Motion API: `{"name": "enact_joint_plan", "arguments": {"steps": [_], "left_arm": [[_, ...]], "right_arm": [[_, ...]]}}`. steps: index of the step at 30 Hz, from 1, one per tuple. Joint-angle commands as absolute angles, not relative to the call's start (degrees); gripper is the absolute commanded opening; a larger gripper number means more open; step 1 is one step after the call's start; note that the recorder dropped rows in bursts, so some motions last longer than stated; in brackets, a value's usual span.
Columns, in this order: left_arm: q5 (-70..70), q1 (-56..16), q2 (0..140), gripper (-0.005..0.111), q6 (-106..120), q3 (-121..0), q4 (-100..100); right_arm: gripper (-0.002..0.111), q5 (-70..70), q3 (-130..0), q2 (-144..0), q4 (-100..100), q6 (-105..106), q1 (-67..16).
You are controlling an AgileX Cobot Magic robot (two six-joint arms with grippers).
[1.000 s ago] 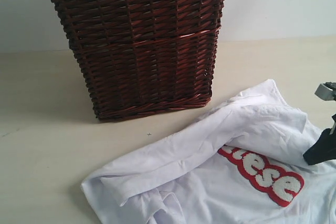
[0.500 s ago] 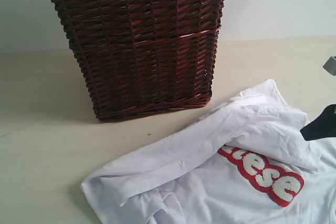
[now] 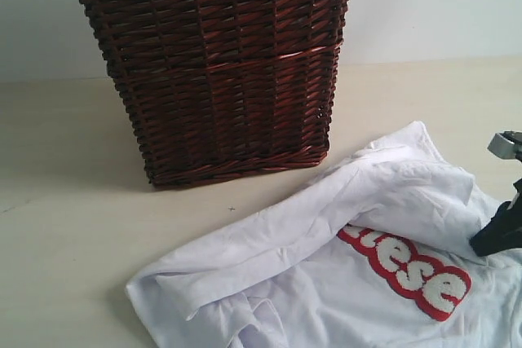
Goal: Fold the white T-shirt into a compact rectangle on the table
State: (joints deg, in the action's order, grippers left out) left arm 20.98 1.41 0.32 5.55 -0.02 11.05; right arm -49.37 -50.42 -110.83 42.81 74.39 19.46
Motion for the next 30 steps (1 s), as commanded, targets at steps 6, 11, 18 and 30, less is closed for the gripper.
{"name": "enact_joint_plan", "arguments": {"steps": [6, 11, 18, 30], "left_arm": [[20.7, 0.9, 0.0, 0.0, 5.7, 0.0, 10.9], [20.7, 0.9, 0.0, 0.0, 5.7, 0.0, 10.9], [20.7, 0.9, 0.0, 0.0, 5.7, 0.0, 10.9], [20.7, 0.9, 0.0, 0.0, 5.7, 0.0, 10.9]], "right_arm": [[0.0, -58.1, -50.1, -105.0, 44.4, 75.2, 19.6], [0.0, -61.3, -50.1, -99.4, 42.4, 74.8, 19.6], [0.02, -56.8, -50.1, -99.3, 38.9, 72.2, 19.6], [0.029, -50.4, -47.2, -101.8, 43.3, 71.8, 19.6]]}}
